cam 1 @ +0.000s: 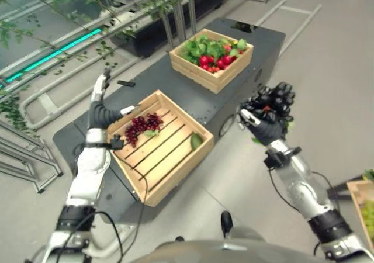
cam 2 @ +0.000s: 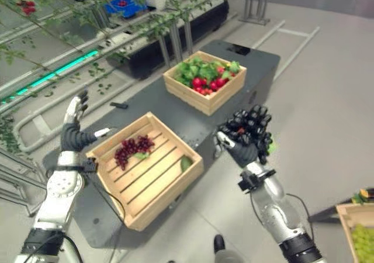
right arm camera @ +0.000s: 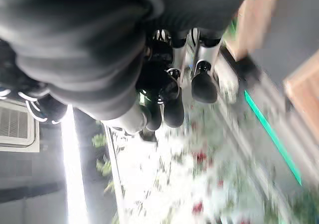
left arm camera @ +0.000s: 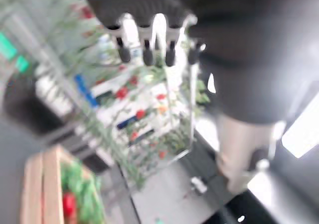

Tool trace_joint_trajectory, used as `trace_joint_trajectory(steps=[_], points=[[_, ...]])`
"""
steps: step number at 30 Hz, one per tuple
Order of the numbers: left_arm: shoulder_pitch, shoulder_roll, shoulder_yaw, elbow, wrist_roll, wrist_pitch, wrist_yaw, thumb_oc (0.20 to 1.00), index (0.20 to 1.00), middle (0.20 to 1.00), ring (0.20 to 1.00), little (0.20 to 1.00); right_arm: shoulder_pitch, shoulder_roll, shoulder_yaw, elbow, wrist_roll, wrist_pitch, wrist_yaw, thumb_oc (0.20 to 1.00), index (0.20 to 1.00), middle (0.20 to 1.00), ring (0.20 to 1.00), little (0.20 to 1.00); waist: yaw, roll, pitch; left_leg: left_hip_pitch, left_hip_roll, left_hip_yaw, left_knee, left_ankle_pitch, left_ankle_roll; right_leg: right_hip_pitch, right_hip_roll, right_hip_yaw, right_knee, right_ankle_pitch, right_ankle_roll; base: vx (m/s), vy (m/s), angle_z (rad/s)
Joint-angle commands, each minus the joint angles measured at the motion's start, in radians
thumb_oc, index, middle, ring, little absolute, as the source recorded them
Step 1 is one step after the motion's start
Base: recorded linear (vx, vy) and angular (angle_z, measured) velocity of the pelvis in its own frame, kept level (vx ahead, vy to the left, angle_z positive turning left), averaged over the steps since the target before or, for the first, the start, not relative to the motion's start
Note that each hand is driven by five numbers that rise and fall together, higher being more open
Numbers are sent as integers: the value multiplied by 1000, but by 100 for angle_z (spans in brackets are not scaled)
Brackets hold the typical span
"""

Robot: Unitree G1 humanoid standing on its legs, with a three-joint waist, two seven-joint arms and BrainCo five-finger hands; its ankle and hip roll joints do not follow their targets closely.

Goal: Pick up the fruits from the basket on one side to the basket on the other side

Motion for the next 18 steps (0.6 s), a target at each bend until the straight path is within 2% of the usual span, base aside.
trace_joint_trajectory(steps=[1, 2, 3, 4, 5, 7, 8, 9, 10, 11, 12, 15, 16, 17, 18], points=[[22, 29, 71, -66, -105, -85, -33, 1000, 1000, 1000, 1000, 1000, -28, 6, -13, -79, -98, -108, -33, 200, 200, 200, 200, 200, -11, -32, -83, -49, -11, 39, 55, -28, 10, 15, 46, -3, 80, -71, 95, -38, 85, -112], [27, 27, 58, -77, -102, -101, -35, 1000, 1000, 1000, 1000, 1000, -23, 5, -25, -71, -148, -117, -44, 200, 200, 200, 200, 200, -17, -48, -81, -40, 21, 87, 14, -10, 11, 3, 42, 11, 63, -61, 111, 7, 73, -150], [26, 27, 57, -75, -101, -102, -34, 1000, 1000, 1000, 1000, 1000, -23, 6, -25, -71, -150, -118, -45, 200, 200, 200, 200, 200, -11, -48, -81, -38, 22, 92, 10, -8, 11, 3, 43, 16, 63, -60, 111, -143, 114, -167], [28, 43, 52, -97, -103, -106, -49, 1000, 1000, 1000, 1000, 1000, -24, 1, -48, -78, -178, -130, -71, 200, 200, 200, 200, 200, -16, -68, -63, -51, 39, 141, -16, -1, 18, -42, 49, 31, 83, -51, 130, -106, 47, -87], [27, 43, 52, -96, -105, -106, -50, 1000, 1000, 1000, 1000, 1000, -23, 2, -49, -79, -179, -129, -72, 200, 200, 200, 200, 200, -11, -68, -64, -52, 39, 146, -18, -1, 18, -46, 51, 36, 87, -52, 131, -198, 89, -88], [18, 43, 35, -126, -164, -116, -62, 1000, 1000, 1000, 1000, 1000, -40, 28, -40, -39, -216, -138, -107, 200, 200, 200, 200, 200, 0, -99, -29, -62, 61, 207, -42, 14, 22, -108, 47, 15, 154, -44, 168, -143, 42, -112], [16, 44, 35, -124, -165, -118, -62, 1000, 1000, 1000, 1000, 1000, -42, 30, -40, -38, -217, -139, -109, 200, 200, 200, 200, 200, 3, -100, -27, -61, 61, 210, -42, 13, 23, -112, 47, 18, 160, -47, 169, -111, -65, -107], [4, 61, 30, -150, -147, -116, -49, 1000, 1000, 1000, 1000, 1000, -76, 61, -29, -17, -235, -144, -140, 200, 200, 200, 200, 200, 57, -96, -3, -64, 111, 267, -34, 9, 9, -140, -62, -196, 213, -76, 181, -70, -65, -79], [3, 62, 30, -151, -147, -115, -49, 1000, 1000, 1000, 1000, 1000, -77, 62, -29, -16, -235, -144, -141, 200, 200, 200, 200, 200, 55, -98, -2, -67, 109, 264, -33, 13, 9, -142, -64, -198, 213, -74, 181, -101, -85, -114], [7, 58, 28, -160, -158, -114, -47, 1000, 1000, 1000, 1000, 1000, -83, 69, -24, -1, -239, -147, -153, 200, 200, 200, 200, 200, 65, -96, -2, -69, 125, 283, -31, 16, 2, -124, -117, -288, 219, -82, 171, -65, -21, -110], [6, 43, 21, -159, -176, -118, -45, 1000, 1000, 1000, 1000, 1000, -70, 73, -32, 5, -251, -148, -161, 200, 200, 200, 200, 200, 55, -96, -3, -61, 135, 287, -33, 18, 2, -103, -145, -256, 237, -82, 168, -57, -22, -98], [-9, 29, -11, -148, -204, -115, -68, 1000, 1000, 1000, 1000, 1000, -45, 73, -57, 5, -262, -151, -162, 200, 200, 200, 200, 200, 42, -106, -11, -62, 130, 280, -22, 9, 7, -80, -163, -171, 232, -78, 175, -12, -13, -11], [-9, 29, -11, -148, -204, -115, -68, 1000, 1000, 1000, 1000, 1000, -44, 73, -57, 5, -262, -151, -162, 200, 200, 200, 200, 200, 42, -106, -11, -62, 130, 280, -22, 8, 7, -80, -163, -171, 232, -78, 175, -31, -101, -6], [-15, 28, -25, -157, -198, -113, -65, 1000, 1000, 1000, 1000, 1000, -42, 75, -64, 16, -266, -157, -174, 200, 200, 200, 200, 200, 46, -115, -14, -74, 133, 300, -6, -2, 0, -65, -213, -195, 200, -51, 186, -29, -76, -9], [-15, 29, -26, -156, -198, -113, -65, 1000, 1000, 1000, 1000, 1000, -42, 75, -65, 16, -266, -157, -174, 200, 200, 200, 200, 200, 47, -116, -14, -75, 133, 300, -3, -4, 0, -63, -213, -195, 197, -50, 187, -21, -95, -13]])
